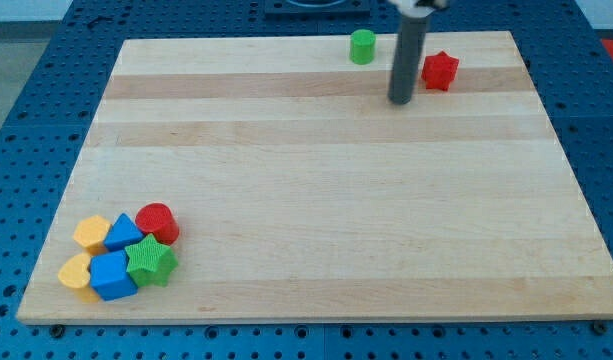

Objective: Move your arm towards the group of blocks

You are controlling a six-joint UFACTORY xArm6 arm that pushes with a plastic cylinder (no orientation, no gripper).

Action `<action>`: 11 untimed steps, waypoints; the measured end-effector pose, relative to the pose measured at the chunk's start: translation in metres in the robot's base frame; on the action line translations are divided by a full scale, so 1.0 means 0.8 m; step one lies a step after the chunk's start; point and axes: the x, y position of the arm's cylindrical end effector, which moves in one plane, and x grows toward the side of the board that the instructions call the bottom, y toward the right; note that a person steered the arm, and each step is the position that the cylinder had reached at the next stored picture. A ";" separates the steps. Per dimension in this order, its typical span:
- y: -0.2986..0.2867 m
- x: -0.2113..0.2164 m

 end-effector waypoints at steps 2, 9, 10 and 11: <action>-0.136 0.071; -0.266 0.339; -0.293 0.340; -0.309 0.339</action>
